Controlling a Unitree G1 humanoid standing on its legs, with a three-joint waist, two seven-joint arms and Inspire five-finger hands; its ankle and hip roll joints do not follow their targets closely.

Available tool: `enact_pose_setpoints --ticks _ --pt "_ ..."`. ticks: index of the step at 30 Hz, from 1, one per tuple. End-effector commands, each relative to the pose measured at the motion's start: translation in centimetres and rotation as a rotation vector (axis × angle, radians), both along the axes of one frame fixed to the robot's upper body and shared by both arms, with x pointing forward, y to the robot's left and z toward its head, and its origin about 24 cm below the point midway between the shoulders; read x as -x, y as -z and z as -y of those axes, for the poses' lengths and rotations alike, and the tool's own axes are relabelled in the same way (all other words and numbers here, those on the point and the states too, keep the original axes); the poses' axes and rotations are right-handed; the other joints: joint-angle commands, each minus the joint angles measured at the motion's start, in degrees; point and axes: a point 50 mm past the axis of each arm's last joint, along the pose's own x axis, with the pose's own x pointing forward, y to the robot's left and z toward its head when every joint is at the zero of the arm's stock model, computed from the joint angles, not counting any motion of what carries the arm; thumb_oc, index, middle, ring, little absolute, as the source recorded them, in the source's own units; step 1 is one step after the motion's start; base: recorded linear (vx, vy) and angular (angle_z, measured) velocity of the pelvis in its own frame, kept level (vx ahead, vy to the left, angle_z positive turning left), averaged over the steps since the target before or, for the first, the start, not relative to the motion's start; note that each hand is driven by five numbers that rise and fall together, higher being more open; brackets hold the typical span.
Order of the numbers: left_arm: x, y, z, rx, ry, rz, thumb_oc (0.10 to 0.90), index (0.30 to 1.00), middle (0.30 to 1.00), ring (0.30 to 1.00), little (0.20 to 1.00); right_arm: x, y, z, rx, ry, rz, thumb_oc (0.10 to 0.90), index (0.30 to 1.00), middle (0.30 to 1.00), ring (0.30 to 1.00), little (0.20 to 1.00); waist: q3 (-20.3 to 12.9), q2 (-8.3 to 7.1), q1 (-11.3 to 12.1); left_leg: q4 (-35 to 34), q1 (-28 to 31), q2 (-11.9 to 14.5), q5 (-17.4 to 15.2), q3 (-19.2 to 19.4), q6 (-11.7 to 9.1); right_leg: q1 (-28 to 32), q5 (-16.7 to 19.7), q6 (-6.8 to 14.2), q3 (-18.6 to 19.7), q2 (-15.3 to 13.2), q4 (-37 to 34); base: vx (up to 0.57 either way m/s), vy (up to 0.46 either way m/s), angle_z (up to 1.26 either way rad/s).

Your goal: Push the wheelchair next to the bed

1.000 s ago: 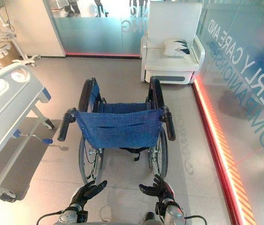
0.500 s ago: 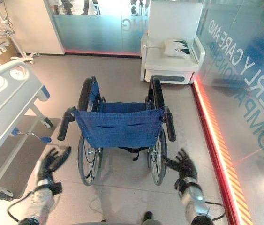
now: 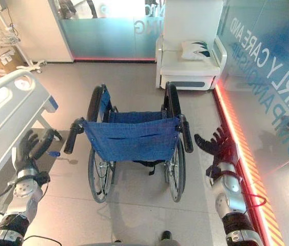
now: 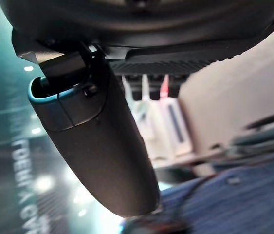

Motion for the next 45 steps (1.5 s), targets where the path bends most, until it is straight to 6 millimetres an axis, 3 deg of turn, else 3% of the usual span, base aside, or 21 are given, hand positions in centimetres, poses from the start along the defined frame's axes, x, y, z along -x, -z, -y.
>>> enact_pose_setpoints --ticks 1,10,13,16,20,26,33,37,45 --pt "-4.1 -10.8 0.8 -0.188 0.244 0.318 0.800 0.900 0.900 0.900 0.900 -3.0 -10.0 -1.0 0.173 -0.071 0.374 0.800 0.900 0.900 0.900 0.900 -2.88 -2.06 0.33 0.36 -2.37 -3.64 -0.44 -0.82 1.12 3.76 -4.08 -0.16 1.29 0.09 0.92 -0.01 -0.012 0.06" --pt "-4.3 -14.0 3.1 -0.254 0.502 0.340 0.800 0.900 0.900 0.900 0.900 -3.1 -13.5 -2.8 0.286 -0.160 0.468 0.800 0.900 0.900 0.900 0.900 -3.13 -2.24 0.86 0.36 -2.74 -3.44 -0.48 -0.89 1.07 3.62 -4.31 -0.11 1.11 0.19 0.91 0.00 -0.004 0.02" --pt "-4.2 -13.9 4.0 -0.274 0.581 0.315 0.800 0.900 0.900 0.900 0.900 -3.0 -13.7 -3.4 0.304 -0.191 0.475 0.800 0.900 0.900 0.900 0.900 -3.24 -2.33 1.06 0.36 -2.78 -3.37 -0.47 -0.93 1.10 3.62 -4.32 -0.07 1.02 0.17 0.93 0.00 0.000 0.00" --pt "-4.2 -13.3 4.5 -0.403 0.637 0.186 0.800 0.900 0.900 0.900 0.900 -3.0 -13.6 -4.0 0.337 -0.237 0.454 0.800 0.900 0.900 0.900 0.900 -3.33 -2.36 1.16 0.36 -2.81 -3.26 -0.39 -0.76 1.07 3.55 -4.19 0.09 0.90 0.19 0.94 0.00 0.000 0.00" --pt "-4.4 -13.2 3.1 -0.608 0.582 0.030 0.800 0.900 0.900 0.900 0.900 -3.4 -13.5 -4.5 0.421 -0.292 0.374 0.800 0.900 0.900 0.900 0.900 -3.14 -2.38 1.13 0.36 -3.03 -3.26 -0.14 -0.58 1.08 3.31 -4.03 0.29 0.84 0.16 0.97 0.00 0.000 0.00" --pt "-4.7 -13.2 1.9 -0.745 0.503 -0.086 0.800 0.900 0.900 0.900 0.900 -4.0 -12.1 -4.5 0.517 -0.327 0.211 0.800 0.900 0.900 0.900 0.900 -2.93 -2.68 0.93 0.36 -3.22 -3.34 0.09 -0.30 1.16 3.00 -3.80 0.43 0.80 0.19 0.97 -0.01 -0.002 0.00" --pt "-5.6 -12.8 1.9 -0.841 0.467 -0.178 0.800 0.900 0.900 0.900 0.900 -4.8 -11.3 -5.0 0.589 -0.357 0.094 0.800 0.900 0.900 0.900 0.900 -2.68 -3.10 0.73 0.36 -3.43 -3.35 0.24 -0.11 1.16 2.71 -3.51 0.56 0.95 0.30 0.96 0.00 0.000 0.00" --pt "-6.3 -12.6 2.0 -0.886 0.447 -0.237 0.800 0.900 0.900 0.900 0.900 -5.6 -10.5 -4.6 0.733 -0.322 -0.057 0.800 0.900 0.900 0.900 0.900 -2.48 -3.29 0.44 0.36 -3.56 -3.38 0.31 0.05 1.15 2.41 -3.30 0.64 1.29 0.44 0.91 0.00 0.000 0.00" --pt "-7.5 -12.2 2.5 -0.896 0.428 -0.304 0.800 0.900 0.900 0.900 0.900 -6.7 -10.7 -4.1 0.885 -0.197 -0.177 0.800 0.900 0.900 0.900 0.900 -2.04 -3.50 0.18 0.36 -3.59 -3.45 0.19 0.10 1.27 2.12 -3.15 0.65 1.98 0.73 0.91 -0.01 -0.003 -0.01"
